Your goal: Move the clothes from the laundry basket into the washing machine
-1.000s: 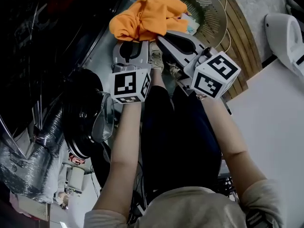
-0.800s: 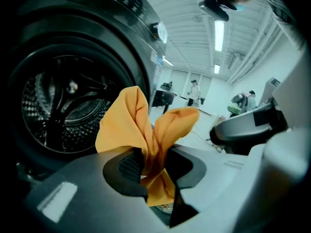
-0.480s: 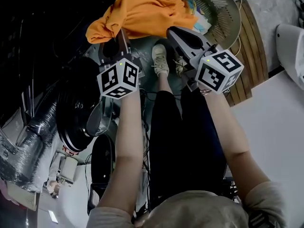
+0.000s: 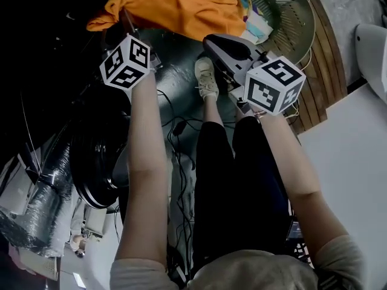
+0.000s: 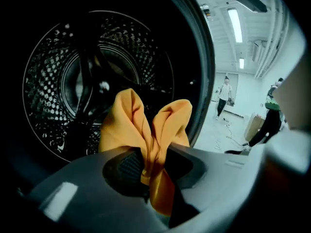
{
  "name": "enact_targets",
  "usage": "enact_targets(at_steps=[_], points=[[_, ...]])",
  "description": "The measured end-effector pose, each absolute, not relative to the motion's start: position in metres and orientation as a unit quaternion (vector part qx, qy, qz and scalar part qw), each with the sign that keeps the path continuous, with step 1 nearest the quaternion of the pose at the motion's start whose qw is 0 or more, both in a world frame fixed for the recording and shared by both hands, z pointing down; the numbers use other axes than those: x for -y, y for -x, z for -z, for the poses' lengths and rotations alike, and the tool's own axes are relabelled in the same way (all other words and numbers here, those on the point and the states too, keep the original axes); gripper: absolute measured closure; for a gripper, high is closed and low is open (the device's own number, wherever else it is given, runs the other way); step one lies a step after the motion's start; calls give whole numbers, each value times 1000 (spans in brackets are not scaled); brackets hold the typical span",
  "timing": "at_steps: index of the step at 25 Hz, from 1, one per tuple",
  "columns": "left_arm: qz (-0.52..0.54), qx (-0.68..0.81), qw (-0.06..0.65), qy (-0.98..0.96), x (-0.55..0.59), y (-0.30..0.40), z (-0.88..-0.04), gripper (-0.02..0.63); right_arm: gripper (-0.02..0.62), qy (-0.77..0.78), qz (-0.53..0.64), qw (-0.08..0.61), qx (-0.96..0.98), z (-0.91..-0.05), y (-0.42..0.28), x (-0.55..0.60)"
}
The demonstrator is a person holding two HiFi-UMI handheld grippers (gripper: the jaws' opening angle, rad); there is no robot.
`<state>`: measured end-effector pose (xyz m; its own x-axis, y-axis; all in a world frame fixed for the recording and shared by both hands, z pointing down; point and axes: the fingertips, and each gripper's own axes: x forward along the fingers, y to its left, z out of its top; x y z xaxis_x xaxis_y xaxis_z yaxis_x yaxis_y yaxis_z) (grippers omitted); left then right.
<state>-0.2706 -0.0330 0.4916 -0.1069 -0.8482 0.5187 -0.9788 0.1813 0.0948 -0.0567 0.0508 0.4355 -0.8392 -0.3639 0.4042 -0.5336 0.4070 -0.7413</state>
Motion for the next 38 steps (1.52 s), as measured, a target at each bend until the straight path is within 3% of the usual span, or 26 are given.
enact_targets(at_steps=[3,11,15,23,27,34,38], points=[[-124,754,241,-598,50,299,-494,496,580,-276,-471,95,833,-444,49,-50],[-136,757,165,-618,112,326,-461,494,580,-301,-484,89,817,-456,28,-46],[-115,771,221,-586,110,327,-490,459,580,-295,-487,91,817,-459,33,-49],[-32,767,302,-566,71,321,-478,309,580,-292,-496,82,814,-450,33,-55],[-39,748,316,-582,43,286,-479,287,580,-292,-497,88,813,-451,31,-59],[-91,695,406,-587,19,201,-553,261,580,-301,-504,86,805,-460,24,-61],[-126,691,420,-575,35,193,-591,261,580,-297,-504,91,806,-466,24,-59]])
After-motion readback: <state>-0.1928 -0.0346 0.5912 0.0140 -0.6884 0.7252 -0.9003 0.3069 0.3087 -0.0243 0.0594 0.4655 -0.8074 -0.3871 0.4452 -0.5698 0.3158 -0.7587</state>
